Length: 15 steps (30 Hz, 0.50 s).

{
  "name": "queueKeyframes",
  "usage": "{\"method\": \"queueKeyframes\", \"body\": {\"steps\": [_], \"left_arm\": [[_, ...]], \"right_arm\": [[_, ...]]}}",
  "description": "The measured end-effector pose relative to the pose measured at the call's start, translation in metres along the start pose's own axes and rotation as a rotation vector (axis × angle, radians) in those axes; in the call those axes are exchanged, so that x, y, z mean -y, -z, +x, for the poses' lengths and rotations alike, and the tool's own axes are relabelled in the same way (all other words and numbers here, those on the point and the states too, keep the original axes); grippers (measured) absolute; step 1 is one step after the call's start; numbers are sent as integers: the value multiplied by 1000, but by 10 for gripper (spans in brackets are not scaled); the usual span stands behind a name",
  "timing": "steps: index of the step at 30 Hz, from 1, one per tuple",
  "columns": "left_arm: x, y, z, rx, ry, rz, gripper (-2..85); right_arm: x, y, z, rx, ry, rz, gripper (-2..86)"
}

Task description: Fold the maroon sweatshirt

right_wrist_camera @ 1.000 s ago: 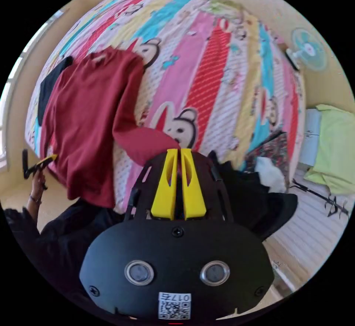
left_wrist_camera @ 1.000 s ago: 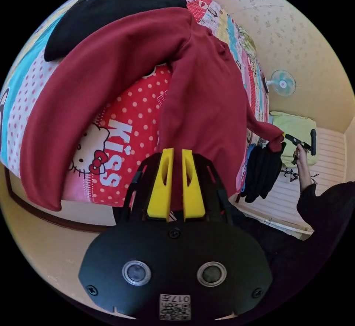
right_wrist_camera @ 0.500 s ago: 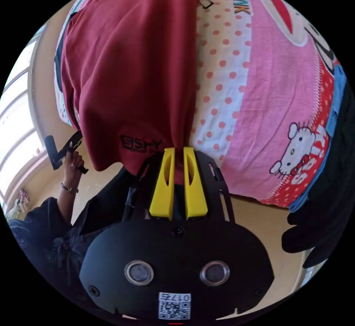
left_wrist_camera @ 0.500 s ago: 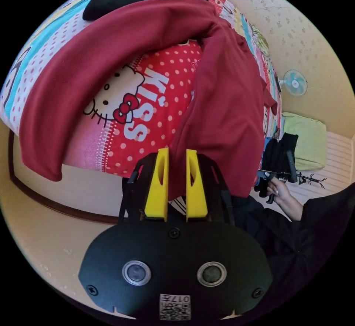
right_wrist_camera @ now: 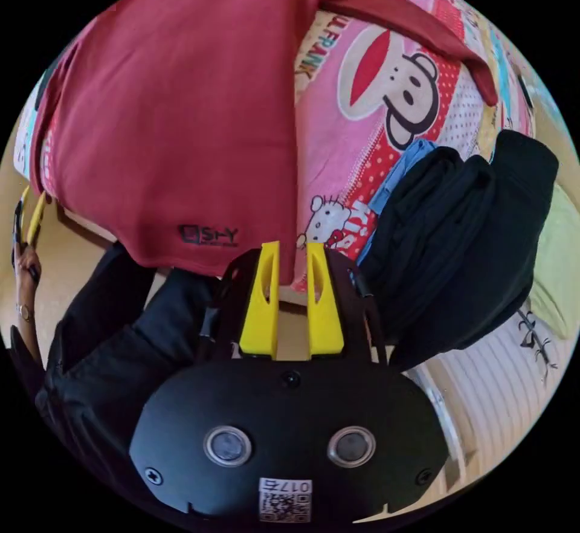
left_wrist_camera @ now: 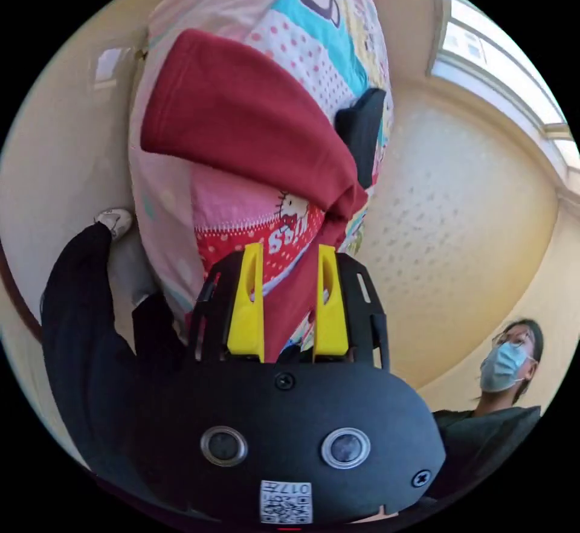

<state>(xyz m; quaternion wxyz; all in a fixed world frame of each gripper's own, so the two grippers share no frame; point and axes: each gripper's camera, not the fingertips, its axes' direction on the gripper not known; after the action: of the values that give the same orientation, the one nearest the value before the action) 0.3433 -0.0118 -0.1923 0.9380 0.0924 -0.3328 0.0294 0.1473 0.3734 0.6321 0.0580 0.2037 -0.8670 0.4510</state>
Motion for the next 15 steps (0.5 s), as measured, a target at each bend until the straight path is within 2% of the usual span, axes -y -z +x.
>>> {"method": "queueKeyframes", "body": {"steps": [2,4,8,11,14,15], "left_arm": [[16,18,-16,-72,136,97,129],[27,30,-44,-188,300,184,120],[19,52,-68,-403,449,407,45],[31,69,-52,-492,356,425,33],[44,97,-2,-532,161,435,29],[49,106,30,-510,49,417,28]], "right_arm": [[10,15,-10,154,4,82,70],[25,23,-22,212,12,129,66],[71,34,-67,27,102,180,43],[98,23,-82,-25,142,185,26],[109,-23,-78,-46,145,129,13],[103,-32,-74,-18,132,190,11]]}}
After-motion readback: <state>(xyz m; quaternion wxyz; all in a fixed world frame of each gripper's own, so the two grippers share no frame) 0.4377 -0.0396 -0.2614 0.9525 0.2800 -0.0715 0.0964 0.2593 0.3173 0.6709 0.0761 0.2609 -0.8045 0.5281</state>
